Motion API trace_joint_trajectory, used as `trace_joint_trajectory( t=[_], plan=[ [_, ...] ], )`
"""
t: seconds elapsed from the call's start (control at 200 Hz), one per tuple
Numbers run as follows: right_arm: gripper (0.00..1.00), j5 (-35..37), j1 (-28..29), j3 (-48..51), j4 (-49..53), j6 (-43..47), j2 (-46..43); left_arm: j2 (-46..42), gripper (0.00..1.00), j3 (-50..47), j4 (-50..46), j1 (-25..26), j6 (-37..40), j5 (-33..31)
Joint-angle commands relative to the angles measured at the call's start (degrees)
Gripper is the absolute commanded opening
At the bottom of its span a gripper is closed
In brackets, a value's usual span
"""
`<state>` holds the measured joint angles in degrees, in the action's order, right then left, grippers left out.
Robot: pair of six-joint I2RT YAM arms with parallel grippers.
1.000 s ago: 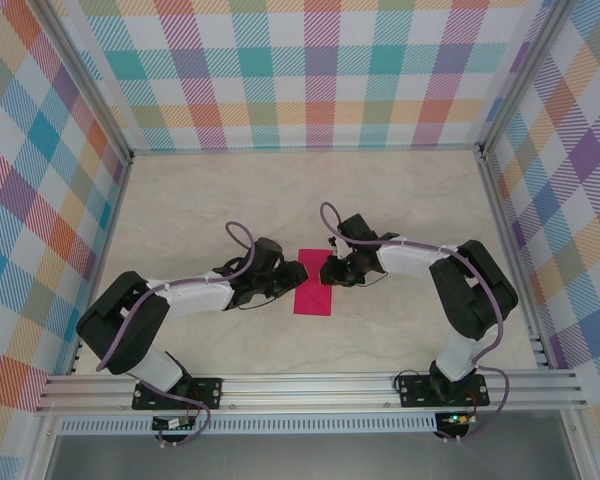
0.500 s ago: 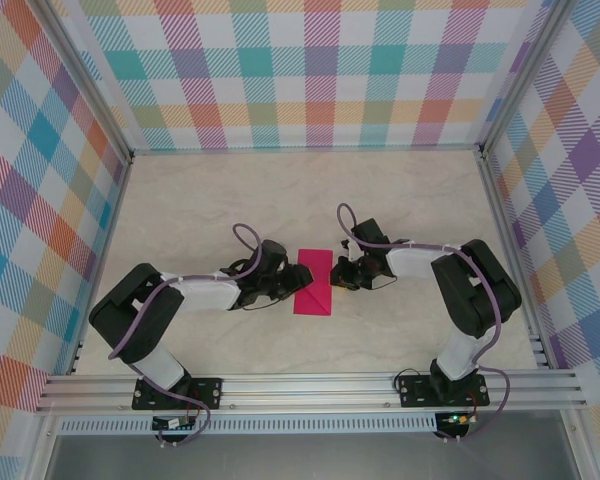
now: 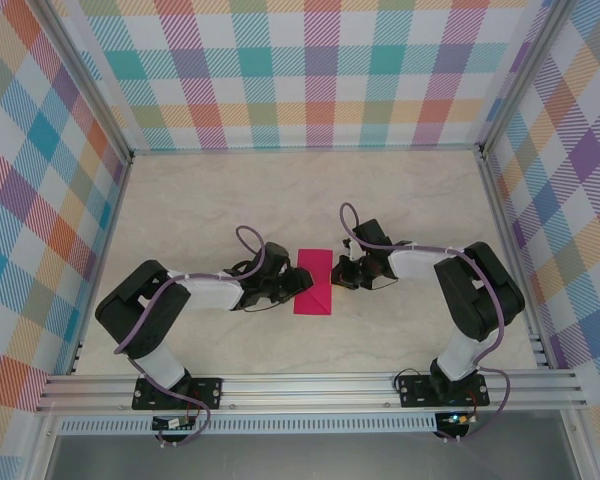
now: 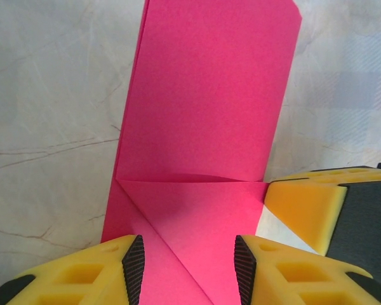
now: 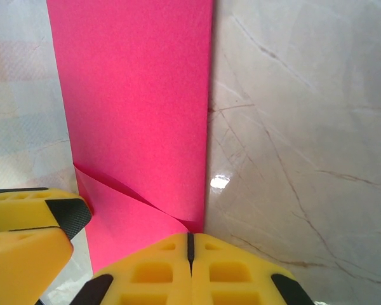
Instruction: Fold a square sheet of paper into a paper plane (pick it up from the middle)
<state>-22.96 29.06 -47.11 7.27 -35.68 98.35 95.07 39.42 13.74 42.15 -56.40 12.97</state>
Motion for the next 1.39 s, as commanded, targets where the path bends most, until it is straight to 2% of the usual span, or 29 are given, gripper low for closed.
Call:
trace_joint_trajectory(
  t=[0.0,0.365,0.74,0.915,1.035,1.13,1.195,1.29,1.39],
  plan=[
    [0.04,0.5,-0.5,0.9,-0.8,-0.8,-1.2,0.3,0.44,1.0,0.6,0.7,-0.5,-0.2],
    [0.03,1.8,-0.8,1.7,-0.1,-2.0,-2.6,1.2,0.41,2.6,-0.2,0.7,-0.3,-0.1],
    [0.02,2.0,-0.8,1.5,0.5,-1.7,-2.1,4.4,0.24,6.1,0.0,0.8,2.1,1.0],
    [0.04,2.0,-1.0,1.2,1.3,-2.0,-2.9,4.2,0.12,6.2,-0.6,0.7,3.6,0.7],
    [0.18,3.2,-1.6,0.4,4.1,-2.5,-6.1,3.4,0.06,7.4,-3.7,0.7,6.3,-0.4],
    [0.37,7.5,-1.9,-0.6,7.7,-2.0,-11.3,1.3,0.03,9.9,-10.4,0.8,10.1,-2.5],
    [0.55,12.3,-1.9,-1.7,11.7,-1.3,-14.9,-1.0,0.02,12.7,-17.4,0.8,13.3,-5.2],
    [0.73,19.5,-2.0,-3.1,17.0,0.5,-19.5,-4.1,0.02,18.8,-32.7,1.1,18.4,-13.0],
    [0.85,25.8,-2.1,-3.4,20.1,2.4,-23.7,-6.4,0.02,25.8,-47.0,1.7,23.4,-22.8]
  ],
)
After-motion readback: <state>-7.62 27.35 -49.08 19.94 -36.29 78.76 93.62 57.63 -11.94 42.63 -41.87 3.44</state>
